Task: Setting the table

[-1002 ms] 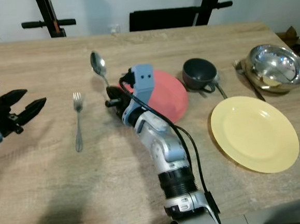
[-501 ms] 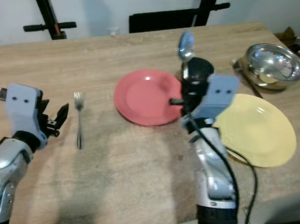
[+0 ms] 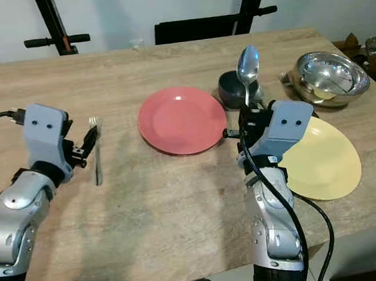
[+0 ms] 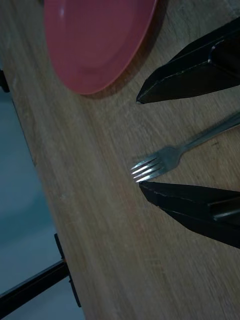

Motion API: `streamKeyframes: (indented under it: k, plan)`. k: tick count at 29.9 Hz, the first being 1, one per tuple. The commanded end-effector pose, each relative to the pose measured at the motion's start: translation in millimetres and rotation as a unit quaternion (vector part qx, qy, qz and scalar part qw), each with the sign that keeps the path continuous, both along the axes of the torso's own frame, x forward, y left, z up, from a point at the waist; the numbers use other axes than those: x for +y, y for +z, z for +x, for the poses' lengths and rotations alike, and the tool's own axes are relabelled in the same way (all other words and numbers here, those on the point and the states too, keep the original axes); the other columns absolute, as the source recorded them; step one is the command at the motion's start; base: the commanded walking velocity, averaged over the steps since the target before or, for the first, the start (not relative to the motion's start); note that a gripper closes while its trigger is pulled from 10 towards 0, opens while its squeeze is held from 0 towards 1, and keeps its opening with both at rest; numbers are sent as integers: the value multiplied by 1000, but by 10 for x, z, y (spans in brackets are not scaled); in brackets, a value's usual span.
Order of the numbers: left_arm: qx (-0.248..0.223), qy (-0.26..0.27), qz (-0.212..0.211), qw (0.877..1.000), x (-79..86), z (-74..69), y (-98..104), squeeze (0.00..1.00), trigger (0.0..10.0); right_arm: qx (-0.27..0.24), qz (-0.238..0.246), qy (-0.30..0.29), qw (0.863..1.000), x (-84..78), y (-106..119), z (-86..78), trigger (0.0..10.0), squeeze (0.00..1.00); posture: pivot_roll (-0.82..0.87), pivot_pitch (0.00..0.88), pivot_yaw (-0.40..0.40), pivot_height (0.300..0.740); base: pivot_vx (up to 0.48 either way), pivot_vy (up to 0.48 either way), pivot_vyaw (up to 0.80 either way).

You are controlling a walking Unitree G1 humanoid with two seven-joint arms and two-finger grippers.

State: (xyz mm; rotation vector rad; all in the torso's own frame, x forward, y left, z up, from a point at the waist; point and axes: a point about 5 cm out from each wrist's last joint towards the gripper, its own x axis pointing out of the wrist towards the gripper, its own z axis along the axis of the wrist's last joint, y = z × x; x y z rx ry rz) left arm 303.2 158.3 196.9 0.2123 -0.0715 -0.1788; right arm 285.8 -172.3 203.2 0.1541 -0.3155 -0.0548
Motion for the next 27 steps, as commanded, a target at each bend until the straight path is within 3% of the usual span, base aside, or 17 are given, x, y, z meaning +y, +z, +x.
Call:
streamKeyframes:
  k: [1, 27]
  plan:
    - [1, 0, 5, 1000, -13, 12, -22, 0, 10000, 2, -4, -4, 1000, -24, -5, -33, 10000, 0, -137, 56, 70, 740, 0, 0, 0]
    - [17, 13, -25, 999, -125, -9, -152, 0, 10000, 31, -5, -6, 999, -48, -169, -32, 10000, 0, -135, 48, 63, 740, 0, 0, 0]
